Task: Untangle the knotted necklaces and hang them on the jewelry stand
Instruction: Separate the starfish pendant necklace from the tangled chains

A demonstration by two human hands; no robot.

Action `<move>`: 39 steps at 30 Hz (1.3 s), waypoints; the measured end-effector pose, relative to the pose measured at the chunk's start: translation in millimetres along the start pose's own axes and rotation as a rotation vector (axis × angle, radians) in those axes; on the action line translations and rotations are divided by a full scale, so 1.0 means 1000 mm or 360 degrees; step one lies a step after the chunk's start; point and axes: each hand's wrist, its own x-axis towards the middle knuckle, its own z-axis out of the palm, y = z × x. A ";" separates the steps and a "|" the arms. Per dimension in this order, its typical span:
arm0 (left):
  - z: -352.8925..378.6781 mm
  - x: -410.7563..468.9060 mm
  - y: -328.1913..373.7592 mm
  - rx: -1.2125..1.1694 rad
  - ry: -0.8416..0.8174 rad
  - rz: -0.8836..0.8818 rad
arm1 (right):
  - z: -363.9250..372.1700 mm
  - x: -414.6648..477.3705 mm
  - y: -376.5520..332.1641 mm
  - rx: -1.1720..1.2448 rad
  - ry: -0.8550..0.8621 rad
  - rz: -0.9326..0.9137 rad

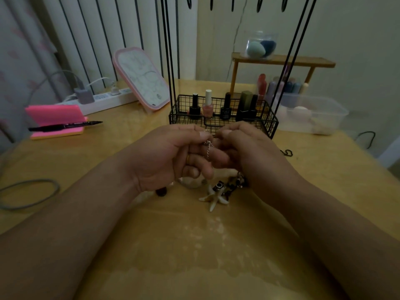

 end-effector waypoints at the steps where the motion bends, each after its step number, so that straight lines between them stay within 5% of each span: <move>1: 0.000 0.000 0.000 -0.0002 0.0004 0.0019 | 0.002 0.001 0.002 0.0049 -0.0039 0.0029; 5: -0.001 0.001 0.000 0.0150 0.0167 0.0141 | 0.007 0.000 0.001 0.0282 -0.0303 0.0150; 9: -0.002 0.001 0.002 0.0291 0.0347 0.0256 | 0.003 -0.001 -0.003 0.0287 -0.0287 0.0194; 25: -0.004 0.004 0.003 0.0287 0.0650 0.0291 | -0.003 -0.008 -0.006 -0.0348 -0.0216 -0.0253; 30: -0.008 0.006 -0.004 0.1009 0.0949 0.0438 | -0.003 -0.009 -0.006 -0.0497 -0.0185 -0.0340; 39: 0.002 0.000 -0.005 0.1282 0.0530 0.0601 | -0.005 -0.005 -0.004 -0.0383 -0.0125 -0.0280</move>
